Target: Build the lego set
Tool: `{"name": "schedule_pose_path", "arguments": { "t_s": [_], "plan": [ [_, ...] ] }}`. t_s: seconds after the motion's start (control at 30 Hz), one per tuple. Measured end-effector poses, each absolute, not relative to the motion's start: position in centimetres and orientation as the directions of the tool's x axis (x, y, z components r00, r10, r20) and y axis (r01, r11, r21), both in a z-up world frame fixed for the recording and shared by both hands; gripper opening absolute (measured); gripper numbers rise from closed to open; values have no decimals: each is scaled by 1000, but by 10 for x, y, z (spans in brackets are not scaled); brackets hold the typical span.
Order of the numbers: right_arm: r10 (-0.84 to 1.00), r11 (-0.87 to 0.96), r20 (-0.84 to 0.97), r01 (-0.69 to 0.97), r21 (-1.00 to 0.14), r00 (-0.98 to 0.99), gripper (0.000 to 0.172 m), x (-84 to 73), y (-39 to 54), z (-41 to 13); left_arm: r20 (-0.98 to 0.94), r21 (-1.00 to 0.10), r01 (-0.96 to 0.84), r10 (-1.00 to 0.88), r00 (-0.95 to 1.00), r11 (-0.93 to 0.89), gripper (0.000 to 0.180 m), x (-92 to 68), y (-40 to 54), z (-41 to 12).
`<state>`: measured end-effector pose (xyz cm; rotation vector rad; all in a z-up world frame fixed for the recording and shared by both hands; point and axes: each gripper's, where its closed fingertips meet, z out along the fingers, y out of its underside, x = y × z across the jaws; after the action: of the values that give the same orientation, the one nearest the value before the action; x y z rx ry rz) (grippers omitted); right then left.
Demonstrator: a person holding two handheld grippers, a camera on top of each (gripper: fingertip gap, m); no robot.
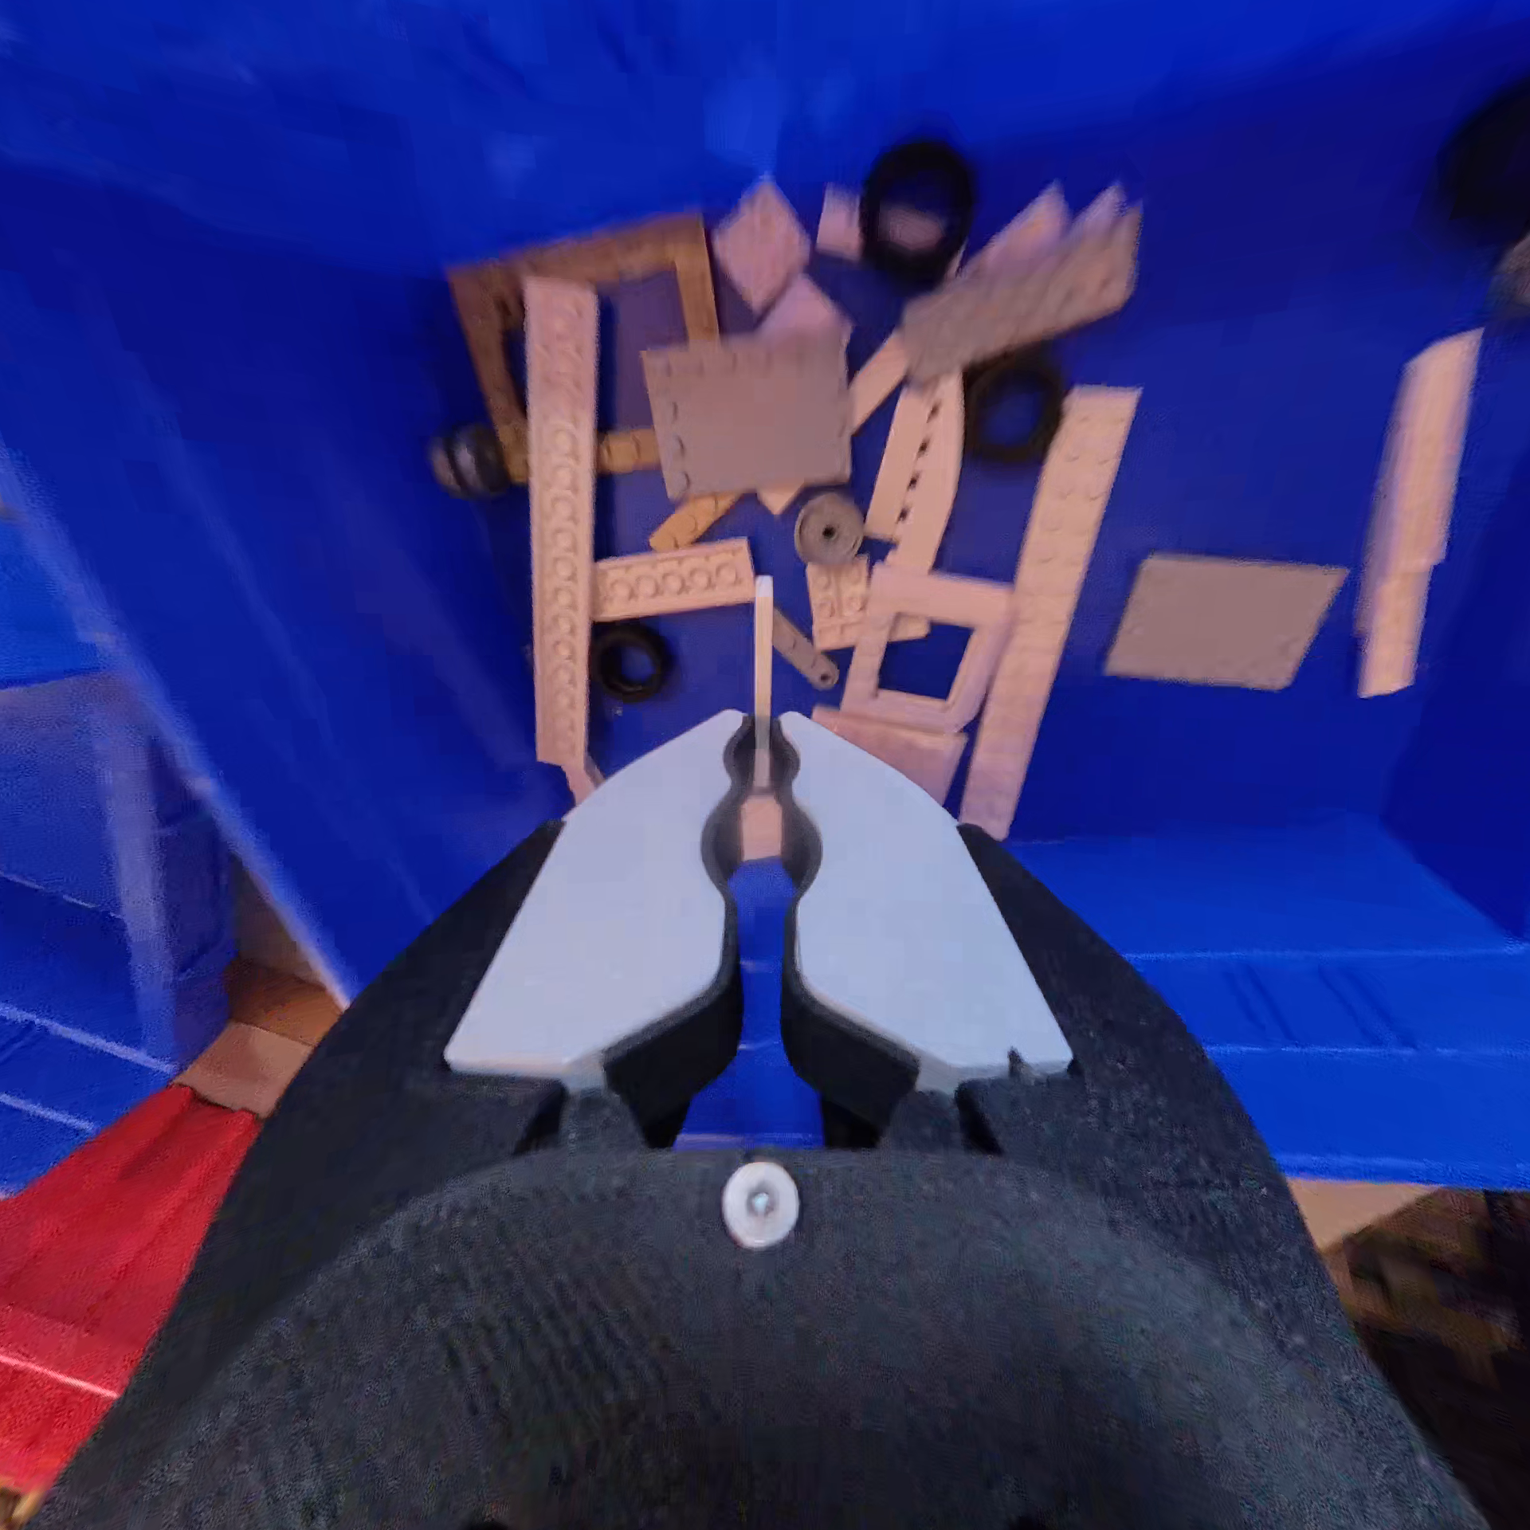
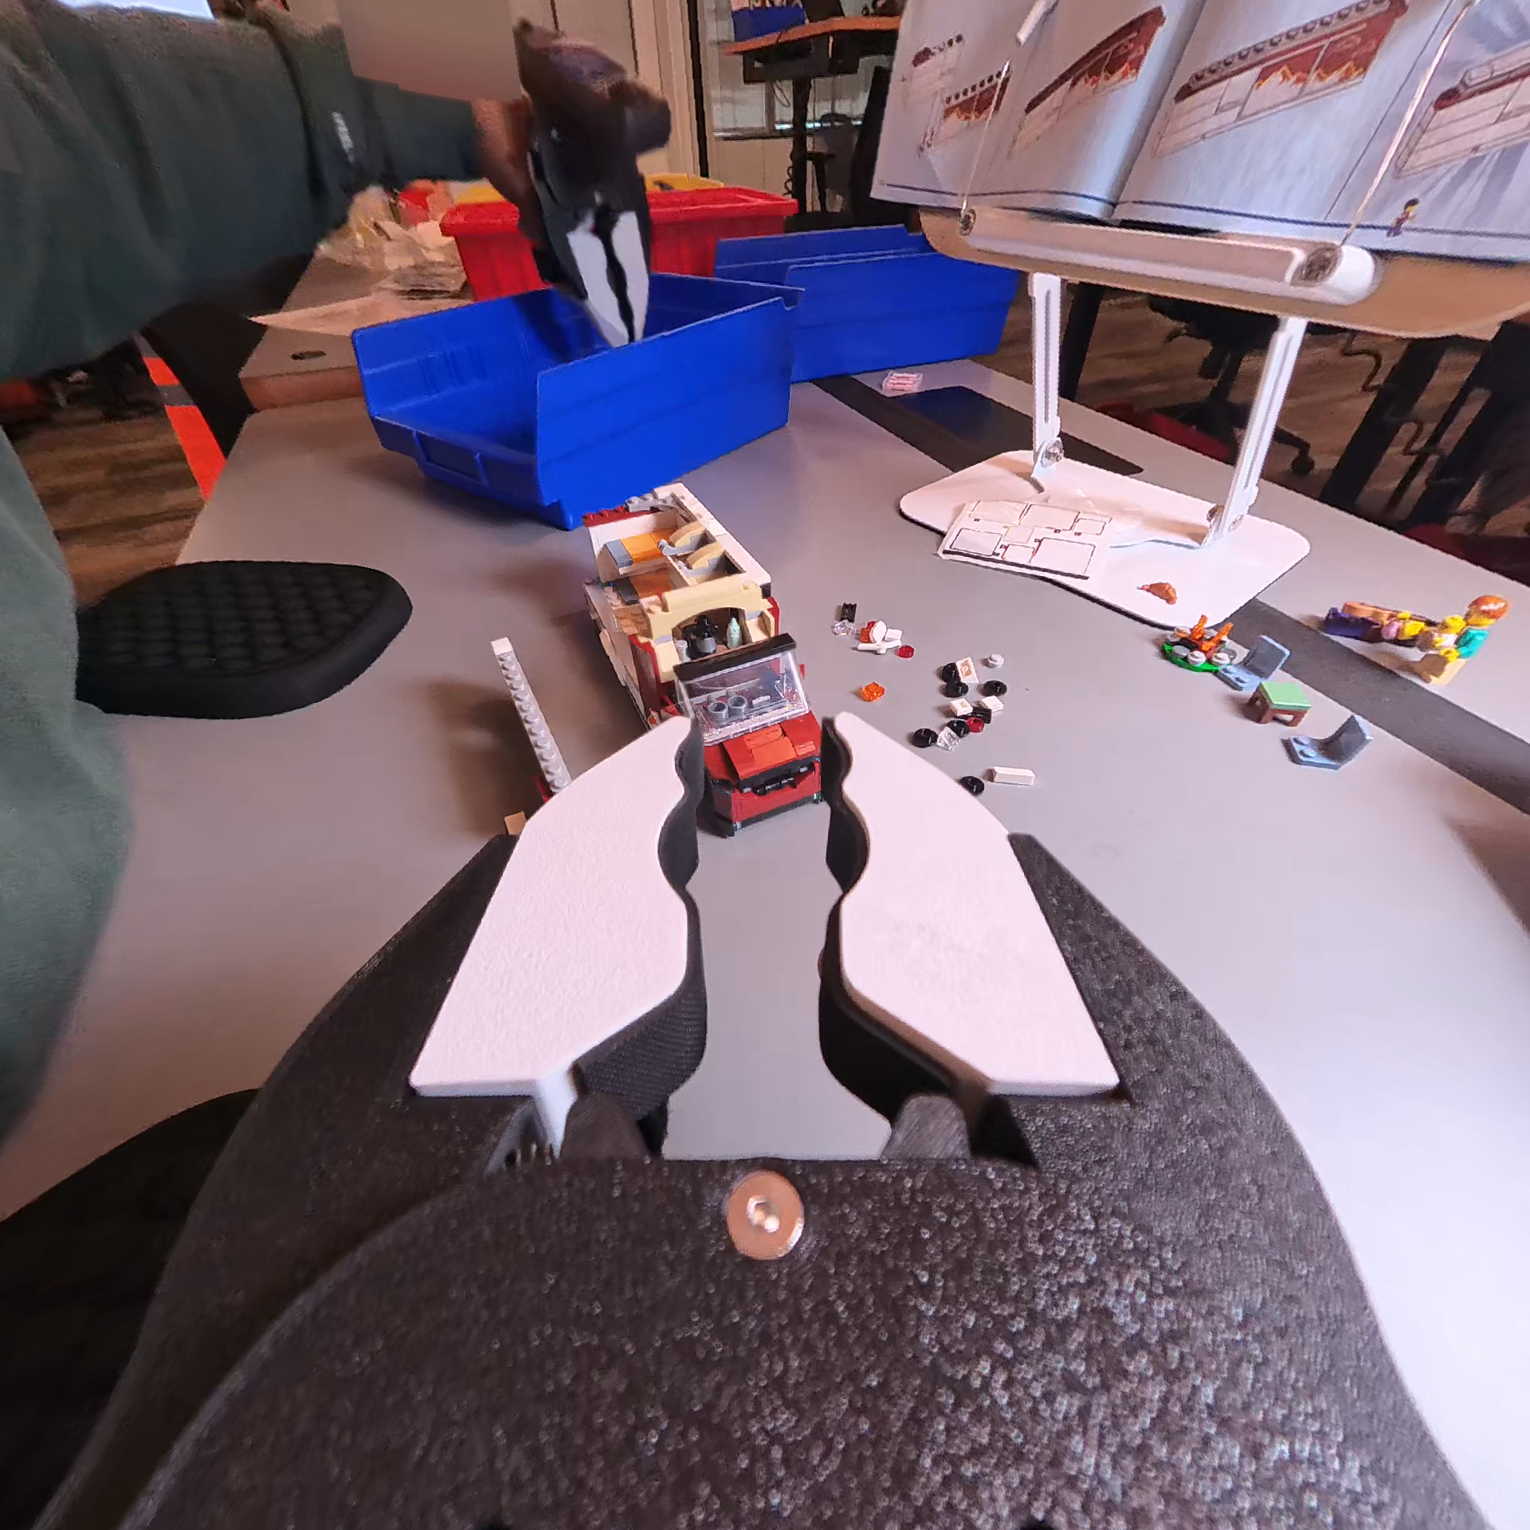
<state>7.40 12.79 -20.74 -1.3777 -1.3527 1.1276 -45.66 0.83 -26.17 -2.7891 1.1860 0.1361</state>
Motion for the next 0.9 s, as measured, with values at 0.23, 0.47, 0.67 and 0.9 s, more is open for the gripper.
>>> {"name": "schedule_pose_path", "arguments": {
  "t_s": [0.23,0.47,0.67,0.9],
  "plan": [
    [994,105,94,229,-968,-56,27,58,102,-205,-70,-578,-610,-712,699,-542,3,-305,9,-177],
    [949,289,241,257,-922,-202,34,30,52,-213,339,-792,-353,-839,425,-498,3,-91,-31,-189],
    [891,384,303,206,-900,-339,37,23,13,-206,626,-717,-241,-756,191,-654,3,8,-25,-221],
    [858,427,320,211,-879,-401,39,30,-1,-205,721,-636,-289,-684,109,-716,3,27,-21,-228]
  ]
}}
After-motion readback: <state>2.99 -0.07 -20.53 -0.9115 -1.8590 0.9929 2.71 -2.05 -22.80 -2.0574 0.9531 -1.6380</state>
